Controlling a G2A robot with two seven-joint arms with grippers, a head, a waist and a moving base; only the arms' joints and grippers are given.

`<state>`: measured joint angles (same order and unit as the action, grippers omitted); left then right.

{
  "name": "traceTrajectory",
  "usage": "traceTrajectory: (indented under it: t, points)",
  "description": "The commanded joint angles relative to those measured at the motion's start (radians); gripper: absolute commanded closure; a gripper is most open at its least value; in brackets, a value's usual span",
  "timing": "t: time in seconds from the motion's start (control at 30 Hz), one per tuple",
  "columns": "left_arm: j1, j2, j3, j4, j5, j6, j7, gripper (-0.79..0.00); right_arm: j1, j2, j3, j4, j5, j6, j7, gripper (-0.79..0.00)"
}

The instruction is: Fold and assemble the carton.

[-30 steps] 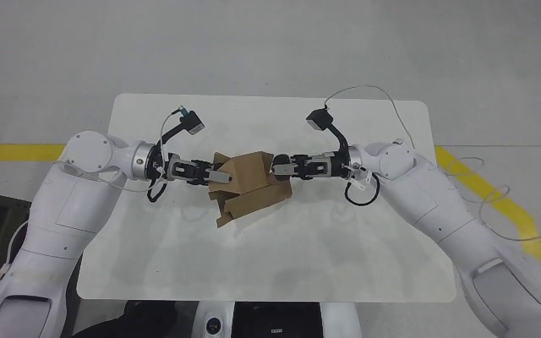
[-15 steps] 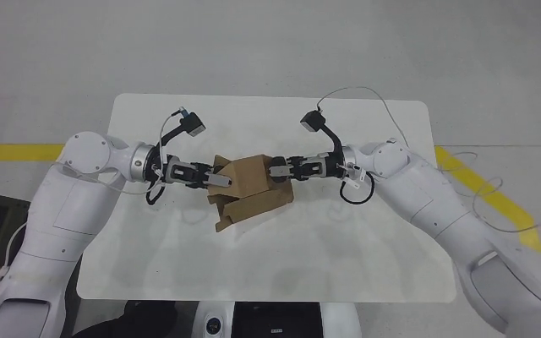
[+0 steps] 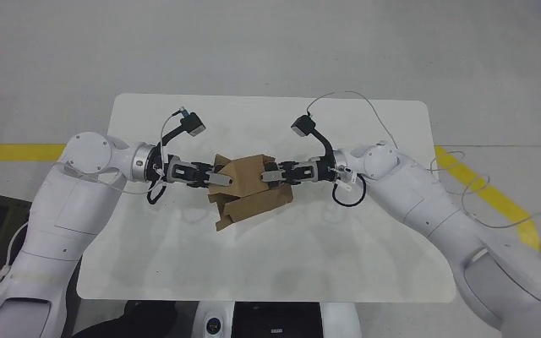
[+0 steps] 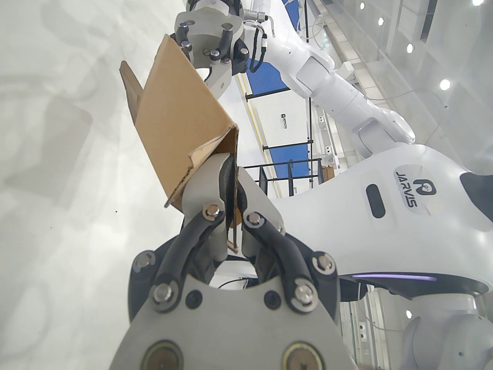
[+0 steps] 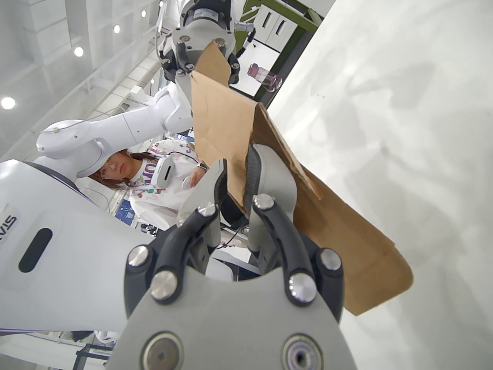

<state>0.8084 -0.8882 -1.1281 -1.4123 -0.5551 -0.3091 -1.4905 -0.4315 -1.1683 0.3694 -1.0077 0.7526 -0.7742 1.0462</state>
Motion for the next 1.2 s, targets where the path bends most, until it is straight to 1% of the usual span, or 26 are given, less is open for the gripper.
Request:
traceTrajectory:
  t: [0.0, 0.27, 0.6, 0.83, 1.17]
  points:
    - [0.0, 0.0, 0.0, 0.0, 0.0, 0.0, 0.0, 0.0, -0.002, -0.003, -0.003, 0.002, 0.016, 0.0, 0.0, -0.108]
    - [0.001, -0.001, -0.001, 0.001, 0.001, -0.001, -0.004, 0.0, -0.012, -0.006, 0.008, -0.011, 0.085, 0.016, 0.016, -0.095]
    - [0.006, 0.0, -0.004, -0.002, 0.005, -0.002, -0.009, 0.0, -0.02, -0.003, 0.044, -0.053, 0.119, 0.108, 0.108, -0.089]
    - [0.008, 0.0, -0.006, -0.005, 0.009, -0.001, -0.01, 0.0, -0.021, -0.014, 0.069, -0.045, 0.112, 0.141, 0.141, -0.08]
    - [0.01, -0.001, -0.002, -0.008, 0.011, 0.001, -0.014, 0.0, -0.03, -0.039, 0.09, -0.036, 0.102, 0.169, 0.169, -0.046]
